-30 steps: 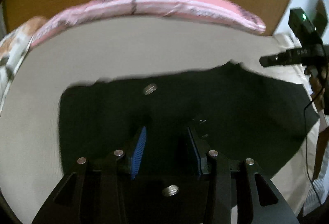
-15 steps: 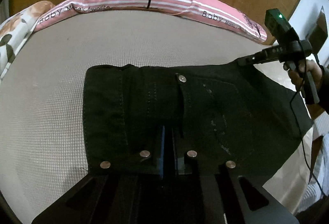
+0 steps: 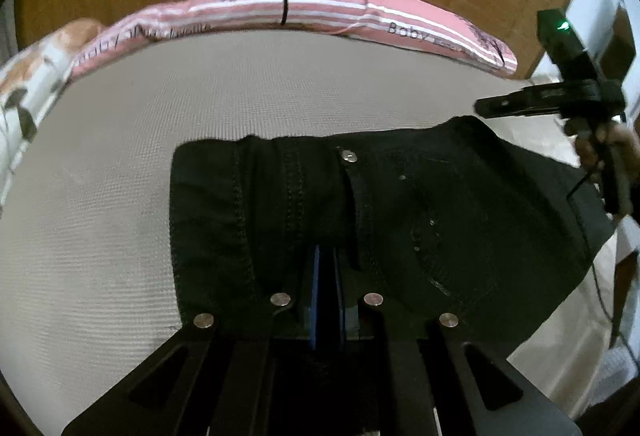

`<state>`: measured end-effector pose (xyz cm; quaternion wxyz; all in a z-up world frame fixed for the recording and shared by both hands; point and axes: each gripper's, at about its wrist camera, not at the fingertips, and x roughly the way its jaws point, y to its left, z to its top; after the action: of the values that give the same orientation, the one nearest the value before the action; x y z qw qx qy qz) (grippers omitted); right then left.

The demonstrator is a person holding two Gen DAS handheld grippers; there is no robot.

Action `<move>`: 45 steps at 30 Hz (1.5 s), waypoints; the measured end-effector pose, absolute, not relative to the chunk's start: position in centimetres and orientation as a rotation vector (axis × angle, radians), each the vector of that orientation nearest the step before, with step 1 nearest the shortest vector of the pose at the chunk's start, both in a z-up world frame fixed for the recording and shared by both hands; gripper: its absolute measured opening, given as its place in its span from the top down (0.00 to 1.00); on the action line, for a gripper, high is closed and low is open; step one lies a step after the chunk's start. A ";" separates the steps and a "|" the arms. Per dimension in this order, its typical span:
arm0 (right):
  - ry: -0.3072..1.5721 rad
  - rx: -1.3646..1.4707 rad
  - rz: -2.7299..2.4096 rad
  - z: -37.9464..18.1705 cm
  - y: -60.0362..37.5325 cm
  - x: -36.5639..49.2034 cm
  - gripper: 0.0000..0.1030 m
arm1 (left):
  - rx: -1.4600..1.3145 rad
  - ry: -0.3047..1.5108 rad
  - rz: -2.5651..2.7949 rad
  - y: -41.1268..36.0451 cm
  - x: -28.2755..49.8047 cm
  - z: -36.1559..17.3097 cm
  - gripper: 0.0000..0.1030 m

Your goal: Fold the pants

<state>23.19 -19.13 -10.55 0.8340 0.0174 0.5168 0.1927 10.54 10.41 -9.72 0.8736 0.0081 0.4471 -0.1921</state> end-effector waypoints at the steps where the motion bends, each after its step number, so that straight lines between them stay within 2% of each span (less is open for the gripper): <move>1: 1.092 0.051 0.412 -10.0 -19.5 22.4 0.73 | 0.029 0.933 -0.401 10.3 10.3 -9.7 0.91; 4: 1.129 0.151 0.471 -10.0 -19.9 19.9 0.73 | 0.030 0.947 -0.397 10.3 10.0 -10.2 0.90; 7: 1.188 0.182 0.439 -12.4 -20.1 18.6 0.73 | 0.011 0.951 -0.387 10.3 10.2 -10.5 0.90; 9: 1.196 0.182 0.374 -14.0 -20.5 18.6 0.80 | 0.004 0.962 -0.372 10.1 10.4 -10.4 0.90; 12: 1.142 0.268 0.324 -14.0 -22.5 19.0 0.84 | 0.027 0.975 -0.334 9.5 10.4 -10.2 0.90; 14: 1.098 0.307 0.292 -13.1 -23.8 18.9 0.77 | 0.042 0.966 -0.313 8.9 10.1 -9.5 0.87; 17: 1.041 0.377 0.263 -11.0 -26.5 17.1 0.77 | 0.048 0.926 -0.335 7.7 9.2 -8.3 0.83; 22: 0.920 0.583 0.166 -8.4 -35.0 10.2 0.74 | 0.045 0.896 -0.452 3.1 8.3 -6.7 0.64; 34: 0.766 0.951 -0.309 -11.0 -53.5 -9.0 0.74 | 0.149 0.933 -0.671 -11.0 6.6 -7.1 0.62; 45: 0.680 1.164 -0.449 -16.0 -60.4 -12.9 0.74 | 0.172 1.035 -0.631 -13.2 6.7 -10.2 0.62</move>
<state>-12.94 -60.35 -16.03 0.7581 0.5341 0.3122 -0.2062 6.75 -13.23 -10.16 0.8183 0.0805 0.4859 -0.2963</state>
